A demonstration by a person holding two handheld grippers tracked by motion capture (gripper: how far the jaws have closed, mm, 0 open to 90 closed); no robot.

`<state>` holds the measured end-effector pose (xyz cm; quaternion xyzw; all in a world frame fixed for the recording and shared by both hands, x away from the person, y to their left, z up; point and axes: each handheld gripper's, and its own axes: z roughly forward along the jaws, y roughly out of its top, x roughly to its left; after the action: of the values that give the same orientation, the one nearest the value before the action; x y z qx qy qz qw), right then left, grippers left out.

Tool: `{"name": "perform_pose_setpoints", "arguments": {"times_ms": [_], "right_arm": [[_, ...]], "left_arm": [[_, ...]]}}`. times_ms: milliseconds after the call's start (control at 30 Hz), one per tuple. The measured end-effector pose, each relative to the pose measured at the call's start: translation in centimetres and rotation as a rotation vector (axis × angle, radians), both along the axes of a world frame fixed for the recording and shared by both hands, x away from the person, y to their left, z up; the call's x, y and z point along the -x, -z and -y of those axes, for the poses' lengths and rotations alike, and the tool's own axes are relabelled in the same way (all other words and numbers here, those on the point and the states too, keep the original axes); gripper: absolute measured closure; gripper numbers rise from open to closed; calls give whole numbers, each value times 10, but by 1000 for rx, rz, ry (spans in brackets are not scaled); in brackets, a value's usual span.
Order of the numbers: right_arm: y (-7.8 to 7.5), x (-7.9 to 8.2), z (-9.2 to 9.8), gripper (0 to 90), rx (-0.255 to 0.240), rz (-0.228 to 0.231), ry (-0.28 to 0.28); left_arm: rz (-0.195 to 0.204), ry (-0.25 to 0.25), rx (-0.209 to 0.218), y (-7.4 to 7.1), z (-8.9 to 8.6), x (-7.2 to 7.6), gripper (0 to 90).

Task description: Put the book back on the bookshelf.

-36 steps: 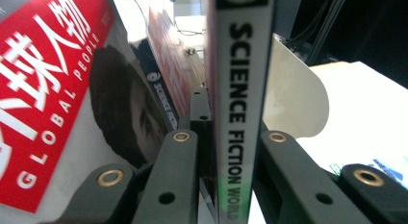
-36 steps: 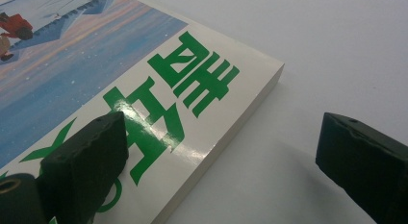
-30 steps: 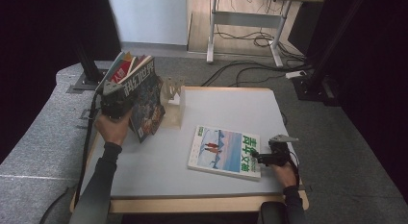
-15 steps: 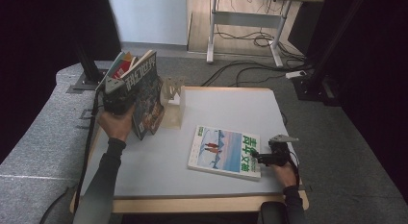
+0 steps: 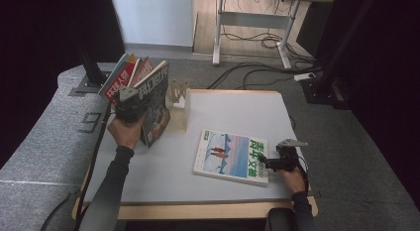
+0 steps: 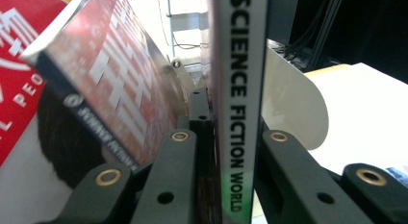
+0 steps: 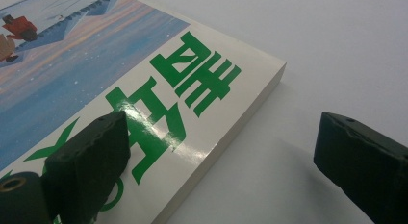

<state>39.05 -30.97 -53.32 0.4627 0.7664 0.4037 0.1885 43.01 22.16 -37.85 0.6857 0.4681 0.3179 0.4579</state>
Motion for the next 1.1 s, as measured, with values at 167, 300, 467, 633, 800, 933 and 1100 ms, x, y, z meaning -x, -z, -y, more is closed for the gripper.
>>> {"name": "perform_pose_setpoints", "arguments": {"times_ms": [167,300,467,633,800,933,1100], "right_arm": [[0,0,0,51,-2,-2,0],[0,0,0,52,-2,-2,0],[1,0,0,53,-8,-6,0],[1,-1,0,54,-11,-7,-1],[1,-1,0,55,-14,-9,-1],[1,-1,0,59,-15,-9,-1],[1,-1,0,60,-16,-9,-2]], "left_arm": [[-7,7,-14,8,-7,7,796],[-28,21,-47,17,-7,9,772],[-28,38,-20,21,-4,10,773],[-25,34,-9,21,0,7,797],[-24,9,-4,22,3,-2,796],[-25,1,-10,23,2,-6,772],[-44,-7,-43,25,-1,0,645]]}}
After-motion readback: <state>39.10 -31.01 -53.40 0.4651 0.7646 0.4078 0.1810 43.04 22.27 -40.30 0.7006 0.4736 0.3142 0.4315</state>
